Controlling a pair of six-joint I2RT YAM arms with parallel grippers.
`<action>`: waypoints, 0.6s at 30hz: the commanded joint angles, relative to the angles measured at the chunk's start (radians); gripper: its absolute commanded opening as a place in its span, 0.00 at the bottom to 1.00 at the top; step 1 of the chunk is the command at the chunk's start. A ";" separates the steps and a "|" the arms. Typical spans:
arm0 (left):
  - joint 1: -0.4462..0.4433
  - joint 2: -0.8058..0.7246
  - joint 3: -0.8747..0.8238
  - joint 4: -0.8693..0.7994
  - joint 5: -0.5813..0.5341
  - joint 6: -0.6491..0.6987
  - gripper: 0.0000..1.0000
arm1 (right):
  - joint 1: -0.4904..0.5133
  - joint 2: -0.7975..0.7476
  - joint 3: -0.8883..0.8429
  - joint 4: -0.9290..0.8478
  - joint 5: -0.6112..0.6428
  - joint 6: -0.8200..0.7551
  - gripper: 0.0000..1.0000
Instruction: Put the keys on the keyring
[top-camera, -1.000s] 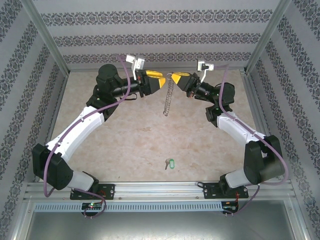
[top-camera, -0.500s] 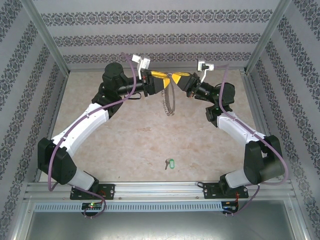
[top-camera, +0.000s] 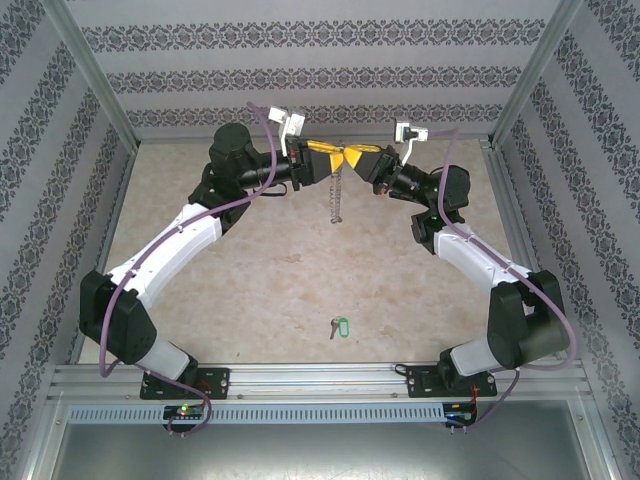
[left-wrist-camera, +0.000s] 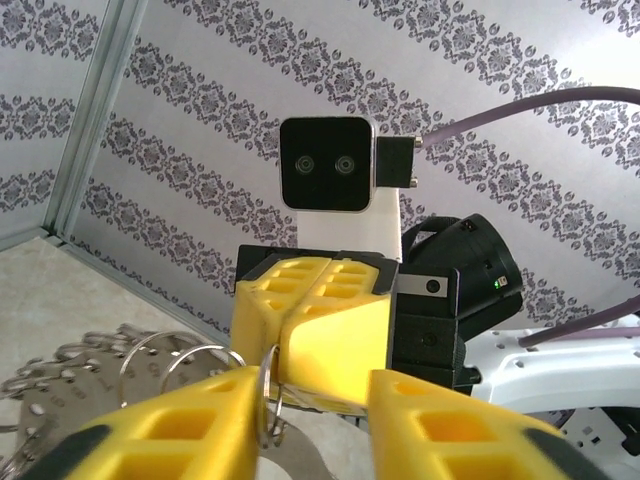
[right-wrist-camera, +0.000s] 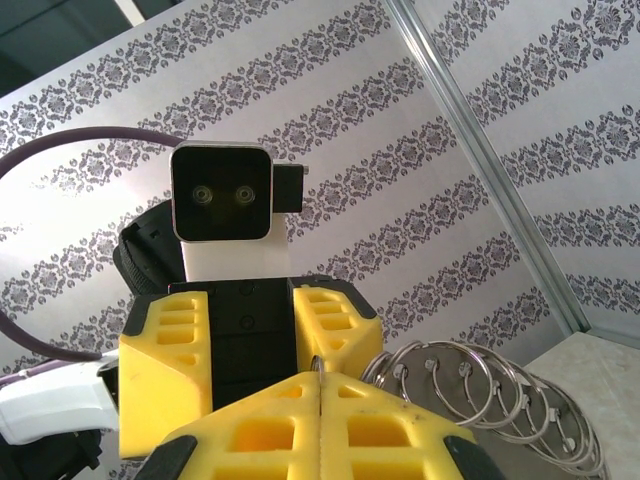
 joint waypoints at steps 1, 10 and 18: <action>-0.013 0.007 0.037 0.060 0.015 -0.004 0.24 | 0.011 0.005 0.022 0.070 0.006 0.001 0.00; -0.014 0.013 0.040 0.037 0.014 0.029 0.00 | 0.004 0.003 0.028 0.053 0.003 0.013 0.02; -0.013 -0.001 0.101 -0.183 0.051 0.223 0.00 | -0.092 -0.045 -0.013 0.027 0.005 0.079 0.47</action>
